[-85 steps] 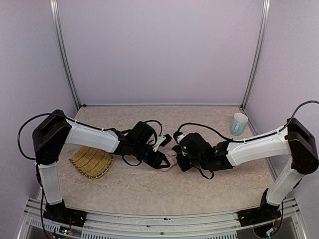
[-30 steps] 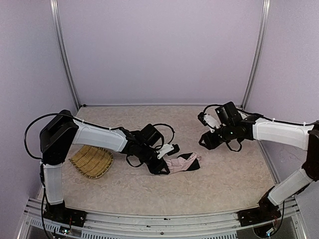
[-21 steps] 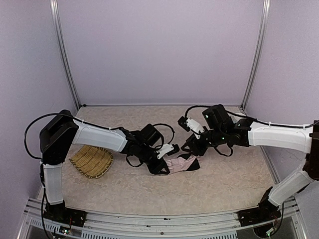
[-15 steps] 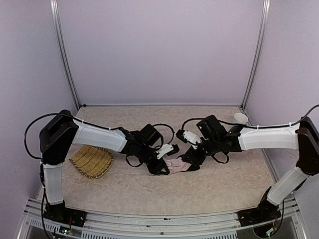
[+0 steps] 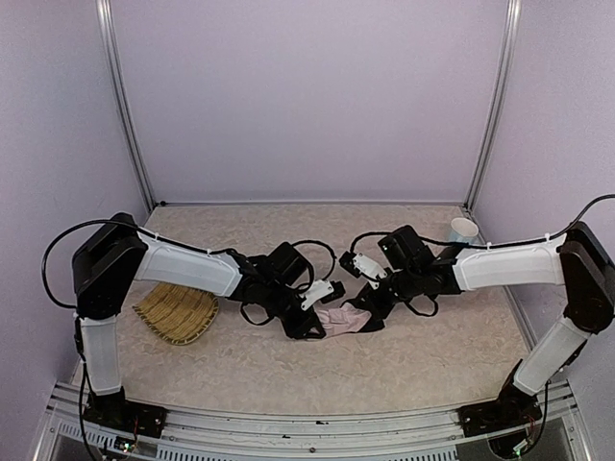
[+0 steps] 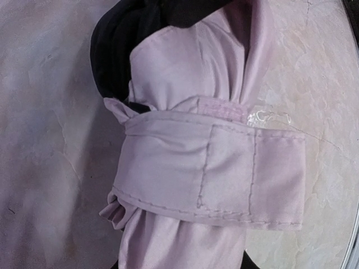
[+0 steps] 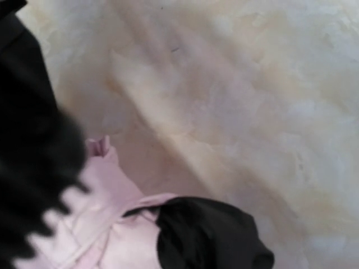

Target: Put away the umbrella

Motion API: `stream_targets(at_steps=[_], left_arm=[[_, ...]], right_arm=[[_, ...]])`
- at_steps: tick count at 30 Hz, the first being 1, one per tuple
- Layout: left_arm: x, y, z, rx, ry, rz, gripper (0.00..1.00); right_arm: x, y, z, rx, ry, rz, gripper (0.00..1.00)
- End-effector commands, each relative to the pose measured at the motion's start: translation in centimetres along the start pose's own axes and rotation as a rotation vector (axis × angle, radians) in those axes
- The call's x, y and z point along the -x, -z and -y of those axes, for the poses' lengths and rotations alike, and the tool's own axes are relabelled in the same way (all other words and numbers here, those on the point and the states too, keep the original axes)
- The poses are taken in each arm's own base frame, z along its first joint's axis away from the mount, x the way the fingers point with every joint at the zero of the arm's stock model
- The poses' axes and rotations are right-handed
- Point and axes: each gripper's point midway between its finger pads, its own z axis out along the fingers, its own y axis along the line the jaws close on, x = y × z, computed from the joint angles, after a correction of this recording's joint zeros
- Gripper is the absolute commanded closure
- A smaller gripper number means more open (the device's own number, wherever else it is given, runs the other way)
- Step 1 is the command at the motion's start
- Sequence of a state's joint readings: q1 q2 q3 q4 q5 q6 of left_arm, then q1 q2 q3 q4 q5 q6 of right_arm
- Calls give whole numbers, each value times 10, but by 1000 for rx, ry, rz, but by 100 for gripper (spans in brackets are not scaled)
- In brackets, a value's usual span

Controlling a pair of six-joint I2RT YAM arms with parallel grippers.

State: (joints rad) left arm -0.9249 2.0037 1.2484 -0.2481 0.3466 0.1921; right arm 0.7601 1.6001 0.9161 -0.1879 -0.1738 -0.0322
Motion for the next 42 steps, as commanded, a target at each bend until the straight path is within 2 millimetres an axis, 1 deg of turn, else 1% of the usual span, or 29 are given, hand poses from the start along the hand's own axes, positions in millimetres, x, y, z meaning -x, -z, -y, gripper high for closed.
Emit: stream_targets(at_steps=[1, 5, 9, 12, 14, 18, 21, 23, 26, 28, 33, 38, 40, 42], left_arm=[[-36, 2, 14, -9, -31, -106, 100], [-38, 2, 21, 25, -121, -116, 100], [-42, 0, 33, 61, -257, -126, 100], [-47, -1, 31, 89, -274, -143, 100], [-50, -1, 27, 110, -270, -155, 100], [-56, -2, 21, 144, -265, -175, 100], [-61, -1, 14, 173, -259, -188, 100], [-65, -1, 6, 192, -231, -202, 100], [-72, 0, -9, 209, -171, -223, 100], [-74, 2, -15, 222, -155, -227, 100], [-71, 4, -19, 231, -154, -220, 100], [-76, 3, -24, 243, -127, -228, 100], [-77, 3, -28, 252, -115, -233, 100], [-78, 2, -30, 255, -105, -233, 100]], right_arm=[[-5, 0, 21, -31, -60, -15, 100], [-3, -3, 35, -5, -145, -13, 100], [7, -10, 48, 9, -224, -11, 100], [7, -13, 62, 18, -299, -18, 100], [-4, -17, 71, 10, -340, -37, 100], [-26, -24, 75, -3, -378, -81, 100], [-49, -23, 84, -40, -435, -128, 100], [-59, -18, 83, -44, -455, -148, 100], [-61, -4, 75, -35, -466, -129, 100], [-64, 1, 70, -24, -476, -129, 100], [-79, 5, 59, 2, -506, -148, 100], [-102, 5, 58, -34, -534, -194, 100], [-103, 13, 57, -45, -541, -190, 100], [-98, 25, 55, -53, -550, -155, 100]])
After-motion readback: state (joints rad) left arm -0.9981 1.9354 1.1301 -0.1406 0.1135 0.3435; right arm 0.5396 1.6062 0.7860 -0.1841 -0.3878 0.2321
